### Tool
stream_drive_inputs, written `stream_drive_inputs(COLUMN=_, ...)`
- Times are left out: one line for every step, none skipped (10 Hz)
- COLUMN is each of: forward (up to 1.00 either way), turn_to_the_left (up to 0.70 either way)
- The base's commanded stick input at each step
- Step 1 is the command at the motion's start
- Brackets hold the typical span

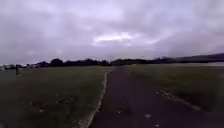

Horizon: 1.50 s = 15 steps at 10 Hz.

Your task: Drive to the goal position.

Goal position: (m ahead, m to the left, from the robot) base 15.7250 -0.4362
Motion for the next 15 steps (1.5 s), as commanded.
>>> stream_drive_inputs(forward=0.85, turn_to_the_left=0.0)
stream_drive_inputs(forward=0.85, turn_to_the_left=0.0)
stream_drive_inputs(forward=0.85, turn_to_the_left=0.0)
stream_drive_inputs(forward=0.85, turn_to_the_left=0.0)
stream_drive_inputs(forward=0.85, turn_to_the_left=0.0)
stream_drive_inputs(forward=0.85, turn_to_the_left=0.0)
stream_drive_inputs(forward=0.85, turn_to_the_left=0.0)
stream_drive_inputs(forward=0.85, turn_to_the_left=0.0)
stream_drive_inputs(forward=0.85, turn_to_the_left=0.0)
stream_drive_inputs(forward=0.85, turn_to_the_left=0.0)
stream_drive_inputs(forward=0.85, turn_to_the_left=0.0)
stream_drive_inputs(forward=0.85, turn_to_the_left=0.0)
stream_drive_inputs(forward=0.85, turn_to_the_left=0.0)
stream_drive_inputs(forward=0.85, turn_to_the_left=0.0)
stream_drive_inputs(forward=0.85, turn_to_the_left=0.0)
